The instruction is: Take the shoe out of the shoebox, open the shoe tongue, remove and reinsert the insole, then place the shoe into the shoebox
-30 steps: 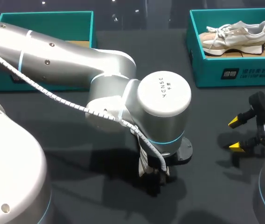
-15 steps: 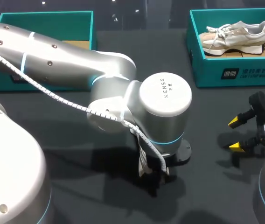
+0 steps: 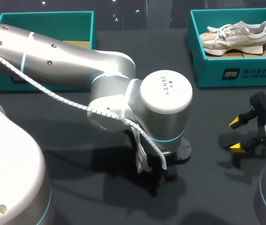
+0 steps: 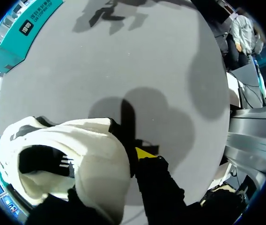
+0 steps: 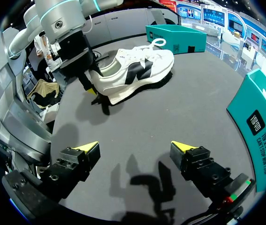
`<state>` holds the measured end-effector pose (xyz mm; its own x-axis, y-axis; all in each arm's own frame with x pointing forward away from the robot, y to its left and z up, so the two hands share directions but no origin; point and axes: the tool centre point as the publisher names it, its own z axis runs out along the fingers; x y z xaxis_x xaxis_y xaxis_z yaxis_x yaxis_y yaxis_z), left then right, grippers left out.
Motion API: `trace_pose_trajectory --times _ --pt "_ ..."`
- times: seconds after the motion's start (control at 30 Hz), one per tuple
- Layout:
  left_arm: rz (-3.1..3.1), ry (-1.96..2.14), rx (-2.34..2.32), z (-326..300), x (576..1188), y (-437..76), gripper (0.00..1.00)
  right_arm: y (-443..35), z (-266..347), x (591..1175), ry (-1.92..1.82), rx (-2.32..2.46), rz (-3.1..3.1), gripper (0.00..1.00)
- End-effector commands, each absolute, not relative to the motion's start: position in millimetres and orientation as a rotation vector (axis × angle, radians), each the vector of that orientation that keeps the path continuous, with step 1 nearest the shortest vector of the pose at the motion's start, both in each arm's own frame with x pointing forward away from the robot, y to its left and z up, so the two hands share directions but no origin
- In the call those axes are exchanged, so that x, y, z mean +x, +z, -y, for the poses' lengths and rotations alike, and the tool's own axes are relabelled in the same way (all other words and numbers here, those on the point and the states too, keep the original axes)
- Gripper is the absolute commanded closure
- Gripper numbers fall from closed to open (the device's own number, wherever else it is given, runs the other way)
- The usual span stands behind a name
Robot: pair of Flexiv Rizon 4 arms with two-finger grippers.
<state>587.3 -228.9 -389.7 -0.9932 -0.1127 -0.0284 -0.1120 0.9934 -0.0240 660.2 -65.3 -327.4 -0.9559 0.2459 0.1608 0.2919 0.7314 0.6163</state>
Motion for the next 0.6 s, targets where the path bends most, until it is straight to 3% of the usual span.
trace_pose_trajectory --times 0.03,0.37,0.6 --pt "-3.107 -0.049 -0.172 219 589 -378 1.00 -327 65 658 -1.032 -0.447 2.864 0.00" --pt "-3.129 -0.003 -0.098 208 595 -348 1.00 -327 65 658 -1.032 -0.447 2.864 0.00" --pt "-3.191 -0.021 0.049 184 617 -294 1.00 -327 65 658 -1.032 -0.447 2.864 0.00"
